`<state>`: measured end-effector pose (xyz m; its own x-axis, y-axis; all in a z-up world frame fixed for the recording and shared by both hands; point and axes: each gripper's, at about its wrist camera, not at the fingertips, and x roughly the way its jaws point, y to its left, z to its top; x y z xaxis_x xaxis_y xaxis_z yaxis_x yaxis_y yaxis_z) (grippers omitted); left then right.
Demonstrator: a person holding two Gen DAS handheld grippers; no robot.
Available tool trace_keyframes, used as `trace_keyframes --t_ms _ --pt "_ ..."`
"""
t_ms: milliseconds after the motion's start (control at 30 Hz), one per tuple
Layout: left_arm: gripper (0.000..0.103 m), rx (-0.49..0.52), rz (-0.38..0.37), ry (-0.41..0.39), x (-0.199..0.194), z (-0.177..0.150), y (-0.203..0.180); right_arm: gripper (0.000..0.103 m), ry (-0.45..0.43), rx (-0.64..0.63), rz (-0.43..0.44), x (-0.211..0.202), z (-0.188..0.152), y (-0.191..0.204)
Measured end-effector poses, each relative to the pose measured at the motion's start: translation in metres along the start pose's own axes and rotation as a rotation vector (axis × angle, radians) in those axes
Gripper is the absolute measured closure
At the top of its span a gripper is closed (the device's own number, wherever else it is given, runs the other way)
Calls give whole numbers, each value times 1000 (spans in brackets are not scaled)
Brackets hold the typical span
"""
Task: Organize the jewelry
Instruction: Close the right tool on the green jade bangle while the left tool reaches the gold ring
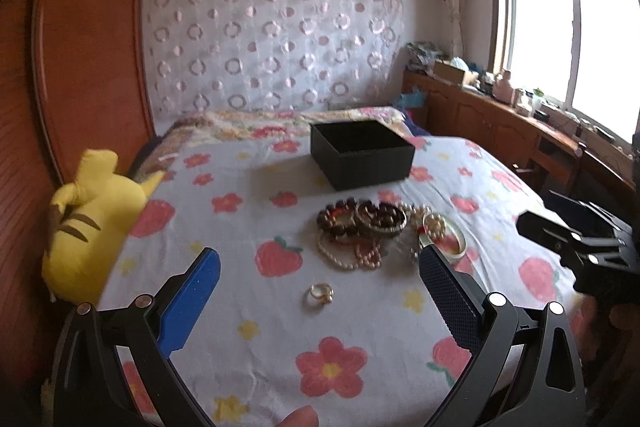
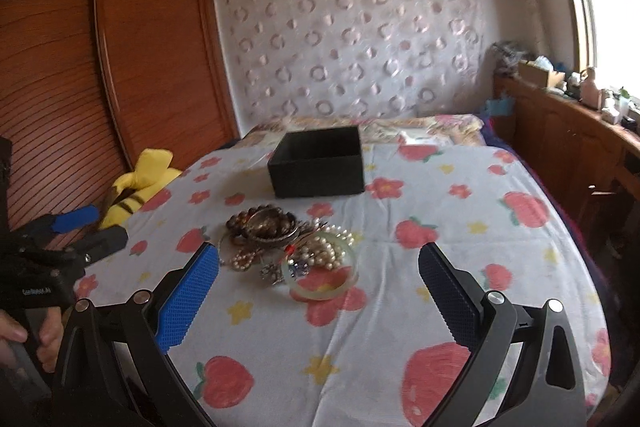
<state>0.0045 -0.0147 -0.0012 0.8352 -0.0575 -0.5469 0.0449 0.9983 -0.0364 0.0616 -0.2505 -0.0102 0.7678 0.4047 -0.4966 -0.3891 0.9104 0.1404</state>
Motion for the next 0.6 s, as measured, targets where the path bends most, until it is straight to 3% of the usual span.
trace_keyframes --t_ms 267,500,567,600 --pt "7 -2 -30 81 32 -22 22 6 63 -69 -1 46 8 -4" --pt "7 4 -58 138 51 -38 28 12 184 -97 48 87 8 -8" --pt "8 -5 -68 148 54 -41 31 13 223 -111 68 95 6 -7" --pt "15 -9 -76 156 56 -42 32 13 243 -118 76 99 4 -6"
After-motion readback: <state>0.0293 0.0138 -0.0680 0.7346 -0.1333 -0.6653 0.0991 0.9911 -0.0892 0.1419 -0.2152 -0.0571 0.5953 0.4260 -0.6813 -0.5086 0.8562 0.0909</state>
